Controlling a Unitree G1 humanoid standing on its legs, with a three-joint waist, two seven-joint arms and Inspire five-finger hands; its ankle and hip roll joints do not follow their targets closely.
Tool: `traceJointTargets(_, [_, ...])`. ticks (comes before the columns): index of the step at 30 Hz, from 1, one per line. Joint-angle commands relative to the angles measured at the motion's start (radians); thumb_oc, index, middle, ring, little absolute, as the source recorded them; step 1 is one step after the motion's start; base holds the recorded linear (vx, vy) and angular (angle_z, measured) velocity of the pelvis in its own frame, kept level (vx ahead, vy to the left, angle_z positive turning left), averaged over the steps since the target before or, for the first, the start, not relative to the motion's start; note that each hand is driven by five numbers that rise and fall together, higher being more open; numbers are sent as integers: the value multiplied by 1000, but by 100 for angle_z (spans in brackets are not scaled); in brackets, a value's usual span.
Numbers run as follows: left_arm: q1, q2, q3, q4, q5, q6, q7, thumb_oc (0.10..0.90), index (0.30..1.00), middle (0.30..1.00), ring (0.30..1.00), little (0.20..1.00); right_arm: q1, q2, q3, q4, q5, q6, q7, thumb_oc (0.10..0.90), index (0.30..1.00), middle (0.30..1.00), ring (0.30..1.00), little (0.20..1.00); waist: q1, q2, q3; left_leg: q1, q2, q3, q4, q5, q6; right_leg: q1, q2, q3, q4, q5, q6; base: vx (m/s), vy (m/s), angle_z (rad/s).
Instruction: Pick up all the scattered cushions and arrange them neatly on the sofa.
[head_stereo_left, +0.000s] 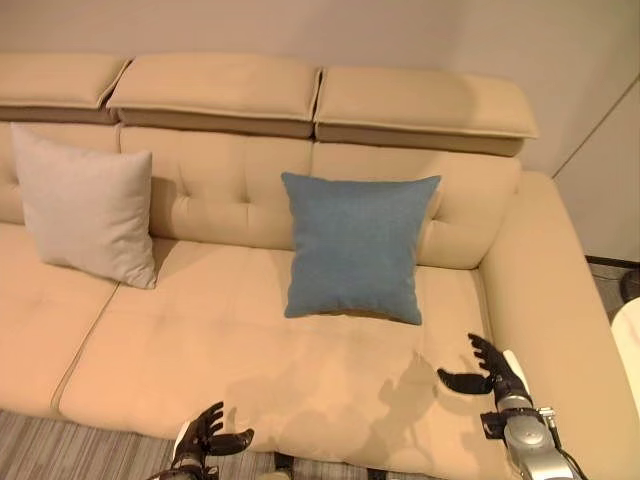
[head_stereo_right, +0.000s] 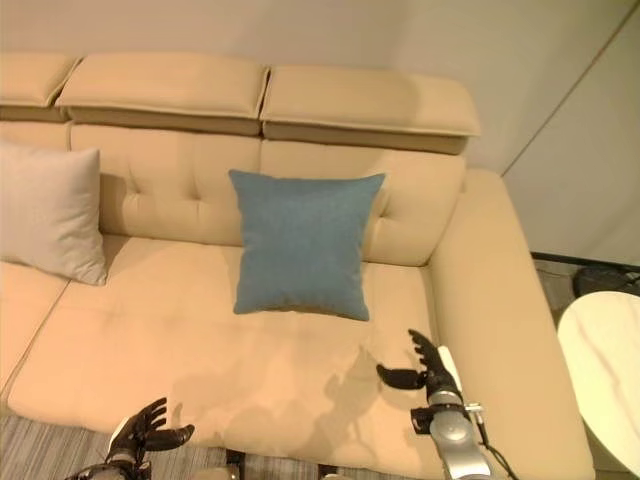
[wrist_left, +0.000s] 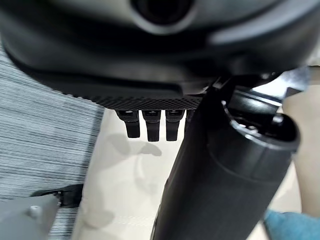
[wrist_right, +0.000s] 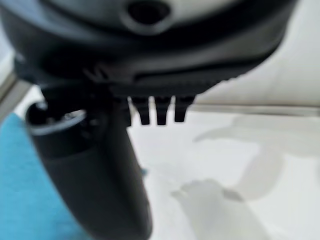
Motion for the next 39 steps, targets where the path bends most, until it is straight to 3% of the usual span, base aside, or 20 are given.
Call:
traceJointTargets(1, [-35, 37, 25, 25, 53, -17, 5, 800, 900, 900, 900, 900, -48, -27, -5, 6, -48, -48, -3, 800, 900, 900, 900, 900, 20, -43, 4, 66, 27, 43, 2, -82, -41, 22, 11, -39, 5, -85, 18, -57, -90, -13])
traceJointTargets(7, [-95, 47, -18, 102, 113, -14, 28, 800, 900, 900, 900, 900, -59, 33, 42, 218, -55, -32, -4, 800, 900, 900, 900, 900, 5, -46, 46, 15, 52, 35, 82, -53, -56, 28, 17, -52, 5, -99, -1, -179, -94, 11])
traceJointTargets(8, [-111, 46, -26, 116, 122, -13, 30, 800, 900, 900, 900, 900, -87, 41, 66, 275, -68, -22, -7, 800, 900, 900, 900, 900, 8, -63, 64, 7, 24, 9, 177, -133, -42, 12, -4, -47, 5, -77, -7, -340, -62, 27])
traceJointTargets(10, [-121, 44, -32, 132, 130, -14, 29, 800, 900, 900, 900, 900, -102, 45, 81, 303, -83, -16, -5, 800, 900, 900, 900, 900, -1, -78, 64, 2, -19, -24, 279, -196, -35, -12, -22, -47, 5, -53, -9, -310, -2, 6])
traceJointTargets(11, [-125, 40, -42, 155, 154, -9, 23, 800, 900, 900, 900, 900, -109, 49, 92, 337, -106, -7, 2, 800, 900, 900, 900, 900, -17, -81, 53, 47, -48, -43, 366, -247, -27, -45, -31, -50, 5, -26, -8, -282, 96, 18])
traceJointTargets(12, [-131, 40, -51, 173, 178, -9, 22, 800, 900, 900, 900, 900, -118, 50, 104, 362, -136, -2, 0, 800, 900, 900, 900, 900, -27, -76, 43, 91, -63, -63, 379, -268, -26, -62, -36, -55, 5, -3, -6, -263, 140, 12])
traceJointTargets(15, [-151, 40, -78, 174, 201, -10, 24, 800, 900, 900, 900, 900, -129, 55, 103, 398, -160, 13, -1, 800, 900, 900, 900, 900, -51, -60, 36, 172, -91, -80, 291, -307, -13, -101, -45, -76, 14, 35, 9, -229, 185, 43])
traceJointTargets(18, [-165, 41, -81, 183, 206, -13, 31, 800, 900, 900, 900, 900, -148, 62, 100, 426, -177, 27, -8, 800, 900, 900, 900, 900, -47, -67, 47, 193, -132, -76, 205, -353, 19, -147, -83, -85, 22, 78, 45, -241, 185, 46])
traceJointTargets(20, [-172, 48, -79, 206, 222, -12, 44, 800, 900, 900, 900, 900, -166, 72, 109, 416, -189, 37, -7, 800, 900, 900, 900, 900, -30, -82, 71, 198, -158, -85, 159, -344, 42, -183, -119, -93, 23, 109, 82, -498, 260, -20])
traceJointTargets(21, [-187, 63, -79, 224, 239, -5, 56, 800, 900, 900, 900, 900, -183, 90, 119, 401, -189, 44, -10, 800, 900, 900, 900, 900, -27, -83, 111, 180, -154, -94, 148, -312, 60, -214, -134, -37, 88, 110, 101, -770, 270, -1])
traceJointTargets(22, [-196, 75, -80, 229, 244, -1, 63, 800, 900, 900, 900, 900, -191, 95, 130, 407, -188, 47, -8, 800, 900, 900, 900, 900, -24, -82, 118, 153, -156, -98, 138, -280, 74, -207, -116, 30, 154, 68, 88, -688, 166, -14])
traceJointTargets(23, [-193, 78, -80, 236, 248, 3, 64, 800, 900, 900, 900, 900, -186, 96, 132, 411, -189, 48, -11, 800, 900, 900, 900, 900, -12, -83, 114, 135, -158, -94, 138, -265, 82, -178, -109, 29, 187, 41, 72, -535, 135, -27])
traceJointTargets(24, [-182, 78, -81, 246, 249, 10, 62, 800, 900, 900, 900, 900, -177, 99, 137, 421, -184, 45, -12, 800, 900, 900, 900, 900, 6, -72, 100, 113, -146, -90, 118, -232, 94, -145, -80, 30, 302, -29, 43, -287, 73, -50])
traceJointTargets(28, [-179, 79, -77, 270, 254, 17, 62, 800, 900, 900, 900, 900, -170, 118, 152, 449, -187, 44, -8, 800, 900, 900, 900, 900, 30, -72, 64, 84, -131, -87, 71, -183, 92, -74, -41, 49, 372, -95, 39, -176, -9, -4])
traceJointTargets(30, [-177, 80, -84, 281, 255, 19, 62, 800, 900, 900, 900, 900, -169, 131, 154, 458, -187, 48, -12, 800, 900, 900, 900, 900, 55, -91, 43, 55, -130, -67, 58, -166, 78, -3, -48, 27, 282, -112, 31, -158, -108, -3])
traceJointTargets(32, [-180, 79, -81, 282, 252, 19, 65, 800, 900, 900, 900, 900, -172, 135, 153, 456, -183, 49, -13, 800, 900, 900, 900, 900, 54, -94, 33, 52, -126, -62, 46, -157, 69, 3, -42, 25, 248, -114, 30, -68, -106, -48])
traceJointTargets(33, [-178, 64, -85, 289, 253, 17, 68, 800, 900, 900, 900, 900, -175, 137, 152, 474, -172, 51, -15, 800, 900, 900, 900, 900, 52, -103, 8, 48, -117, -37, 39, -153, 58, 46, -31, 31, 109, -107, 32, -69, -154, -52])
traceJointTargets(34, [-179, 53, -87, 286, 248, 18, 68, 800, 900, 900, 900, 900, -175, 137, 151, 485, -166, 54, -18, 800, 900, 900, 900, 900, 47, -100, 4, 53, -108, -31, 32, -145, 51, 57, -21, 42, 73, -97, 29, -70, -153, -35])
traceJointTargets(39, [-183, 44, -80, 306, 244, 25, 68, 800, 900, 900, 900, 900, -156, 140, 130, 504, -139, 54, -27, 800, 900, 900, 900, 900, 34, -95, 2, 72, -95, -29, 20, -134, 39, 81, -8, 42, 42, -91, 21, -26, -63, -5])
